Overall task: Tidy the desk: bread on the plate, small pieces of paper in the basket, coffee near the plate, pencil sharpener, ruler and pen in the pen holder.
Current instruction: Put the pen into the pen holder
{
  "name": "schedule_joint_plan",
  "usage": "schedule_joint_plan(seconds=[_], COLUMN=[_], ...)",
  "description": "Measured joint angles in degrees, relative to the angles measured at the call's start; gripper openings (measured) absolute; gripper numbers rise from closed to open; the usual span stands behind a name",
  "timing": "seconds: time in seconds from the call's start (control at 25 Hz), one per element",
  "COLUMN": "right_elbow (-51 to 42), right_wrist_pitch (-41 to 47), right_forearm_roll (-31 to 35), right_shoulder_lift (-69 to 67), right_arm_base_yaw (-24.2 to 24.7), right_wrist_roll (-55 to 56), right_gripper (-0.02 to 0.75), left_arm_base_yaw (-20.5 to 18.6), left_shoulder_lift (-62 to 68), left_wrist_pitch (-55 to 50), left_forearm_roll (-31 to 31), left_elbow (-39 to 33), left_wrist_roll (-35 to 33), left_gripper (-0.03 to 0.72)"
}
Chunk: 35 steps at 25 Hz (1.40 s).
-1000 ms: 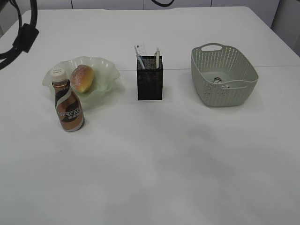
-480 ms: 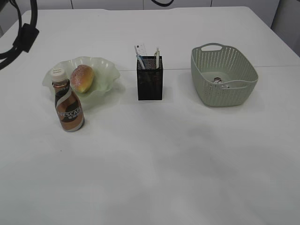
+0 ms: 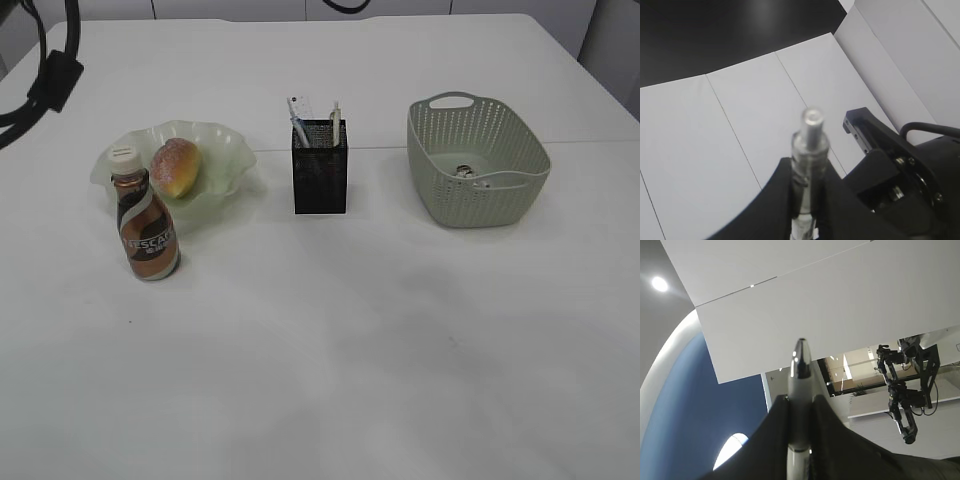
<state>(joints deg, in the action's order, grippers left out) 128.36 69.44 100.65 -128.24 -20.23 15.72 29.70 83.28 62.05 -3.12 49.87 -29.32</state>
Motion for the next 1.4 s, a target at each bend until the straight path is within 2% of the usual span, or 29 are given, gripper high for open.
schedule_joint_plan(seconds=[0.16,0.4,0.88,1.4], right_elbow=[0.15,2.15,2.26,2.26], right_wrist_pitch=[0.00,0.00,0.00,0.00], right_forearm_roll=[0.04,-0.43,-0.43,-0.43], right_shoulder_lift=[0.00,0.00,0.00,0.00], right_arm_base_yaw=[0.00,0.00,0.00,0.00], right_wrist_roll=[-0.49,-0.79,-1.83,-2.56], right_gripper=[0.134,0.269,0.407,0.421], left_arm_base_yaw=[0.00,0.00,0.00,0.00], left_shoulder_lift=[0.00,0.00,0.00,0.00], left_wrist_pitch=[0.00,0.60,0.72,1.41], left_forearm_roll=[0.00,0.00,0.11,3.47], left_elbow=[0.00,0.00,0.00,0.30], left_wrist_roll=[0.00,0.00,0.00,0.00], left_gripper=[0.067,0.067,0.066,0.066])
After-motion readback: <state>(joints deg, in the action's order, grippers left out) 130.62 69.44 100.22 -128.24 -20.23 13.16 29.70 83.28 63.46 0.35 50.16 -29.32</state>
